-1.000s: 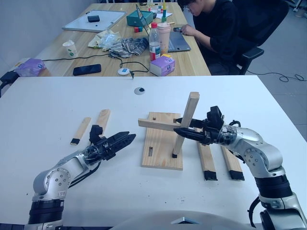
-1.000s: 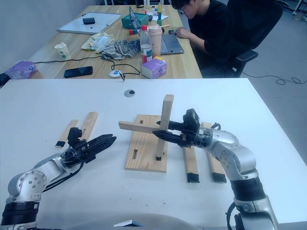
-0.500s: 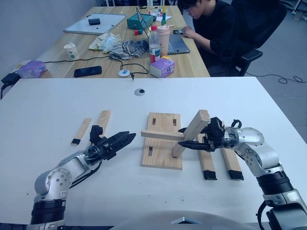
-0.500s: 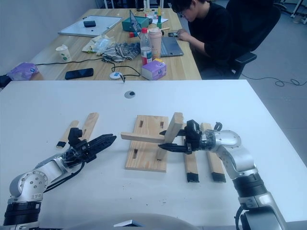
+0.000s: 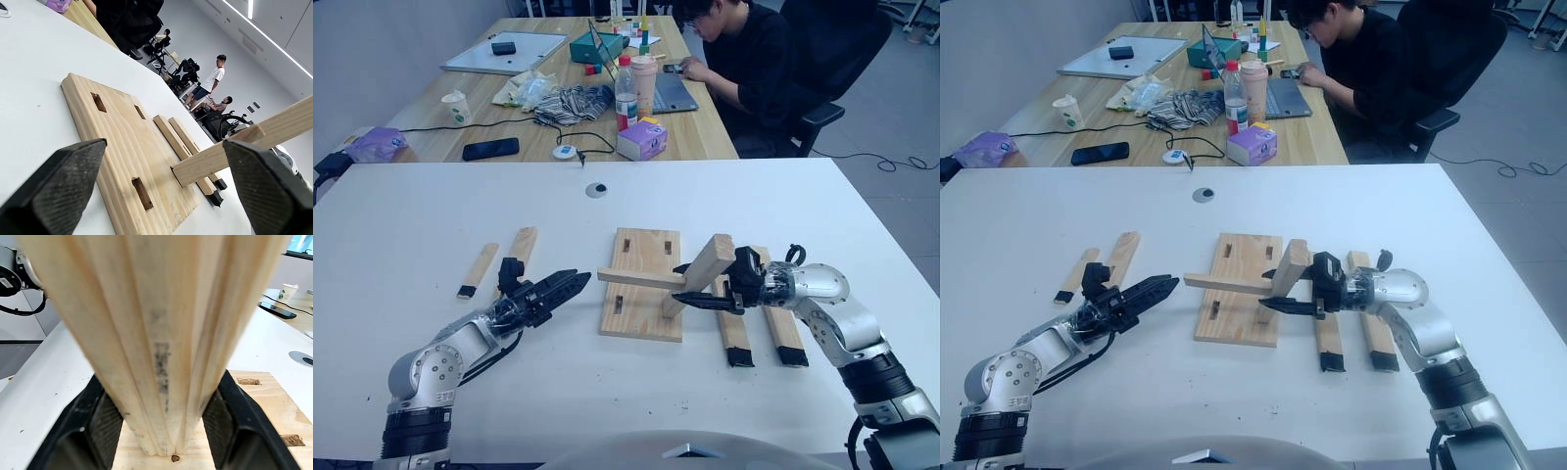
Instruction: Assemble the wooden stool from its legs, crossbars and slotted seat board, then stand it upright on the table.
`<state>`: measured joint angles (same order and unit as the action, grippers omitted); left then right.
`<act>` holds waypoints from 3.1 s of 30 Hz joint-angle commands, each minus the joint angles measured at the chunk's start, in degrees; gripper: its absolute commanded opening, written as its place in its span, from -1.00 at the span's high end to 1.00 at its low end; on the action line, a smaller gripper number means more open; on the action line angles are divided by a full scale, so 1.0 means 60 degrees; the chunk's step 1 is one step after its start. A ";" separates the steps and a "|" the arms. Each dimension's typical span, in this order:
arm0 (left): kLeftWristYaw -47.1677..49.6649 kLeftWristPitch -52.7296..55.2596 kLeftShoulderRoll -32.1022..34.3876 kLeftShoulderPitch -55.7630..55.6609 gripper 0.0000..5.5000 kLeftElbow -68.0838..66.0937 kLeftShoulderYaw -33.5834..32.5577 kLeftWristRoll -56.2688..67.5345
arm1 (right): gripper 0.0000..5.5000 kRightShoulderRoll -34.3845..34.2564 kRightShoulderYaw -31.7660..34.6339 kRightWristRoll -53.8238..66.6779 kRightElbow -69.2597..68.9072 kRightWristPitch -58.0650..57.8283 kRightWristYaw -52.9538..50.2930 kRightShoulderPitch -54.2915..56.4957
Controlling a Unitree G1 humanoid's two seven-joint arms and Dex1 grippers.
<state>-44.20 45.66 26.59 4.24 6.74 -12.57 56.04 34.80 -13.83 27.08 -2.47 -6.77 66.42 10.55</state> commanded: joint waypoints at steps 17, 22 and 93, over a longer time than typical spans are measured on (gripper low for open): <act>0.0286 -0.0654 -0.0537 0.0798 -0.59 0.0645 -0.0195 -0.0565 | -0.53 0.1890 0.2907 -0.1365 0.0242 -0.5222 -0.3220 0.0343; 0.0362 -0.0694 -0.0589 0.0960 -0.59 0.0758 -0.0236 -0.0617 | -0.53 0.1531 0.2813 -0.1446 -0.0324 -0.6961 -0.4425 -0.0325; 0.2233 0.0946 -0.0857 -0.5484 0.07 0.2087 0.0714 0.4177 | 0.25 -0.2488 0.2637 0.5468 -0.3137 -0.6205 -0.3573 0.2858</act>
<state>-30.48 50.98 20.88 -29.14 19.05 -8.93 81.60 20.63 2.05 58.97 -20.38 -43.46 45.86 27.36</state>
